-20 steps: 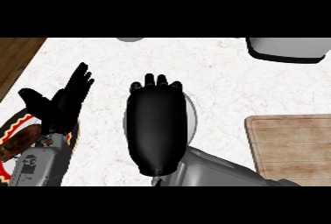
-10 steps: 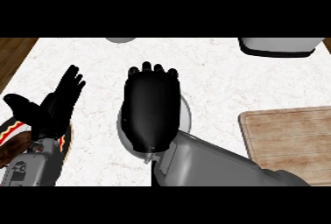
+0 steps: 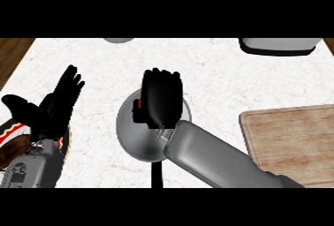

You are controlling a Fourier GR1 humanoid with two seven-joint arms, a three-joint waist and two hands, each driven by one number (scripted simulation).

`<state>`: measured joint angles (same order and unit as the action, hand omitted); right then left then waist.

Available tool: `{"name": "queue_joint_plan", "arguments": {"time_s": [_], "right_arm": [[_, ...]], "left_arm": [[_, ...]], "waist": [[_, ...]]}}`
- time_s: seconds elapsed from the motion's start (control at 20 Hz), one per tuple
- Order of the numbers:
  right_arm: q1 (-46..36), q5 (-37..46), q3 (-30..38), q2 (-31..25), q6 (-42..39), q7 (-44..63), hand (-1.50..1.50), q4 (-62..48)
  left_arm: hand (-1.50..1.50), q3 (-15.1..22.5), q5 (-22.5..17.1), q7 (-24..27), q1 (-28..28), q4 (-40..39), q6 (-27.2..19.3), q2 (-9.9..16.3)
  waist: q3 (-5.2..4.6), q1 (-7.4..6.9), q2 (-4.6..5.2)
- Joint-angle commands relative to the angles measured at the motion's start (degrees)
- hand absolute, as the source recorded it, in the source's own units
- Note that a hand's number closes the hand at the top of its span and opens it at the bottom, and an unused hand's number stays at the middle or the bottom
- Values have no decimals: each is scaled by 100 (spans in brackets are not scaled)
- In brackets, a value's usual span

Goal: Pick the bell pepper from the cutting board and place it in the pan

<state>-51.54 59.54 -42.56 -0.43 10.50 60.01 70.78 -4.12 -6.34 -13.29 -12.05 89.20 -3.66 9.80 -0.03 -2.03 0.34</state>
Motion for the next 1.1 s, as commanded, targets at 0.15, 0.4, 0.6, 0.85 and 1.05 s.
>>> {"name": "queue_joint_plan", "arguments": {"time_s": [0.15,0.4,0.6,0.85,1.05], "right_arm": [[401,-597,72,41,1151,122,150,-1176],[935,-1220,169,41,1696,-23,-150,-1406],[781,-1676,87,42,2227,-503,-150,-1753],[1347,-1417,397,42,3376,-1016,-150,-944],[1666,-1885,876,-113,3576,-1341,-150,16]], "left_arm": [[0,7,39,51,-77,-67,-6,-35],[0,-100,-64,76,154,61,122,71],[0,-67,-43,-108,-138,-24,11,-33],[0,-55,34,85,357,212,-48,-93],[0,-51,13,74,501,284,73,-13]], "waist": [[2,18,24],[4,-20,14],[5,43,2],[9,181,-45],[11,254,-69]]}}
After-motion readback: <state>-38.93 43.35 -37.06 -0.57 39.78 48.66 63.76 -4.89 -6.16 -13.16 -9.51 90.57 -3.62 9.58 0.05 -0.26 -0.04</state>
